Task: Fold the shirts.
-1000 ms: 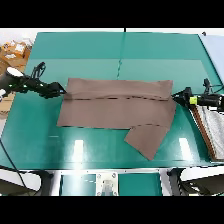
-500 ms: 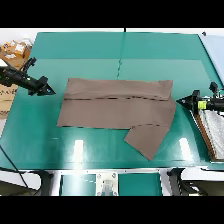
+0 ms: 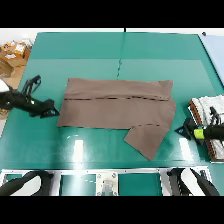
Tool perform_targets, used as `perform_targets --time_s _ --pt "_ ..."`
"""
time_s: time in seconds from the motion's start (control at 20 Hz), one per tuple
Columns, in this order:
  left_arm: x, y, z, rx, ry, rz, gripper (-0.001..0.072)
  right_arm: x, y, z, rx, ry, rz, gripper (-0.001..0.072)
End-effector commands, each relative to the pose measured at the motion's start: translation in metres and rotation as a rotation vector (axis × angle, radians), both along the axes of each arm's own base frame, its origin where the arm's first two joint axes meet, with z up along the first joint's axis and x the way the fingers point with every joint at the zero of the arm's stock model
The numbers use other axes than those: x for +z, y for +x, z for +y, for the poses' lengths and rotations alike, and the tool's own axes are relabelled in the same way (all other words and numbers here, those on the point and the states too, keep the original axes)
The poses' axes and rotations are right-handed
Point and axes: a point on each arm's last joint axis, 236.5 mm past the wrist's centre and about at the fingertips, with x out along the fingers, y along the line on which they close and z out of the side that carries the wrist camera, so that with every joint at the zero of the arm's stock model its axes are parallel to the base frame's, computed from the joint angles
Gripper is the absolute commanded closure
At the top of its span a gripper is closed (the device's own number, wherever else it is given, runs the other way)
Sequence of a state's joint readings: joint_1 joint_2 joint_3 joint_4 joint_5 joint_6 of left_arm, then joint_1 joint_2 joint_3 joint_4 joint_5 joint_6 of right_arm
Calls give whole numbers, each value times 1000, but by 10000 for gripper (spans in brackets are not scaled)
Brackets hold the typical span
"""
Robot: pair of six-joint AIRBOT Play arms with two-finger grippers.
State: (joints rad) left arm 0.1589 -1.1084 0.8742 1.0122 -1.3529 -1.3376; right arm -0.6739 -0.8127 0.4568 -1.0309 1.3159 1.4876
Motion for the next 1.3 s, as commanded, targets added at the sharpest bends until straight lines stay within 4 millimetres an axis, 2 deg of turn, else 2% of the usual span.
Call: perform_targets --time_s 0.0,0.05,0.2,0.25,0.3,0.35,0.6,0.75,0.85,0.9,0.95,1.0,1.05,1.1,1.15,1.25 --pt "-29 -24 -9 54 37 -10 151 -23 -21 17 -85 17 28 619" --pt "-38 -22 -12 86 44 -15 -1 -26 -17 28 -72 55 -8 510" --pt "-62 -17 -28 120 68 -62 2 -33 -20 48 -24 101 11 500" --pt "-68 -19 -32 130 71 -62 2 -35 -22 53 -2 106 22 477" --pt "-72 -19 -33 150 73 -61 3 -38 -23 56 12 108 38 389" --pt "-76 -18 -32 177 74 -63 3 -41 -25 58 27 106 51 378" --pt "-92 -17 -31 207 76 -25 3 -55 -32 60 39 116 118 377" --pt "-106 -2 -27 260 80 -37 3 -55 -24 59 15 117 96 369" --pt "-107 15 -24 320 74 -82 3 -52 -23 63 8 136 91 166" --pt "-104 26 -22 356 63 -115 16 -50 -22 65 8 149 91 165" --pt "-101 35 -21 384 55 -145 247 -48 -22 67 12 158 91 166" --pt "-99 38 -19 381 60 -167 394 -45 -21 67 20 160 90 166" --pt "-99 38 -19 378 60 -169 428 -40 -19 66 30 163 86 165" --pt "-100 37 -21 369 59 -163 572 -33 -18 67 48 170 84 166" --pt "-101 33 -22 345 60 -158 687 -26 -16 68 63 182 85 166" --pt "-102 27 -26 330 54 -134 686 -15 -23 60 90 157 142 166"
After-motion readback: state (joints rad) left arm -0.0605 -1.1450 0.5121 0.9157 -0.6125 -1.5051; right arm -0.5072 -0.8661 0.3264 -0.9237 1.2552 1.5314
